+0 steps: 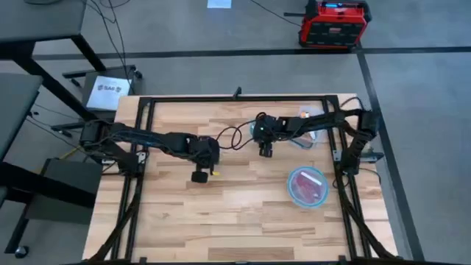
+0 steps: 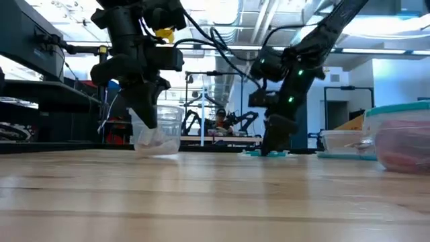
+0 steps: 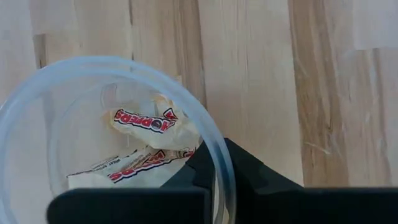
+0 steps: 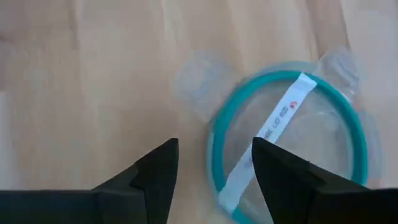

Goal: Sort candy
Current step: Close the small round transparent bin

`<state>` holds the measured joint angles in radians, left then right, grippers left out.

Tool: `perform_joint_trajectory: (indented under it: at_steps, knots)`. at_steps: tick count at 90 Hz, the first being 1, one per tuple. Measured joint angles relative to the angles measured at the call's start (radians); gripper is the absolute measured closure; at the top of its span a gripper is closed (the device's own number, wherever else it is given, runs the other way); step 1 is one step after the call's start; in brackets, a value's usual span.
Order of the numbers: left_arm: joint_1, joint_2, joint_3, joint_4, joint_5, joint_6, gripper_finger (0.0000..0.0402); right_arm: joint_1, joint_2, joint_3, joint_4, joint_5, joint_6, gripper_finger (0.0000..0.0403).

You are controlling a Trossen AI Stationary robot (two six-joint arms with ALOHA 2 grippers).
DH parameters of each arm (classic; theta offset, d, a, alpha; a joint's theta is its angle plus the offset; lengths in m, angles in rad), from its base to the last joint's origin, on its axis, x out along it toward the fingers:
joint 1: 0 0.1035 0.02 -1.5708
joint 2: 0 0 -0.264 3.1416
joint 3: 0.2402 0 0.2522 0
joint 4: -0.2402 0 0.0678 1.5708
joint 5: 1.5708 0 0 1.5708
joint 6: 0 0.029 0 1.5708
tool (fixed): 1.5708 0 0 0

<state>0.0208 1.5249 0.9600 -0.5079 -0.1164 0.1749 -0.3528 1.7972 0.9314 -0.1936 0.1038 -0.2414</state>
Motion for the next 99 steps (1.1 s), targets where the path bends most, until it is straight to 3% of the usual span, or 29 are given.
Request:
perform_joint_trajectory:
  at_steps: [13,24,52,85,99]
  knots:
    - [0.000,0.000,0.000,-0.005,0.001,-0.002,0.0402,-0.009,0.040,0.002,-0.005,-0.015,-0.003,0.0204]
    - [0.000,0.000,0.000,-0.009,0.001,-0.001,0.0402,-0.009,0.048,0.002,-0.011,-0.031,-0.011,0.0228]
    - [-0.001,0.000,0.001,0.003,0.001,-0.003,0.0402,-0.007,0.052,0.002,-0.023,-0.044,-0.023,0.0390]
    - [-0.001,0.001,0.001,0.010,0.000,-0.003,0.0400,0.019,0.003,0.027,-0.076,-0.048,-0.013,0.0402]
    - [-0.001,0.001,0.001,0.031,0.000,0.000,0.0369,0.026,-0.073,0.043,-0.128,-0.058,0.000,0.0402]
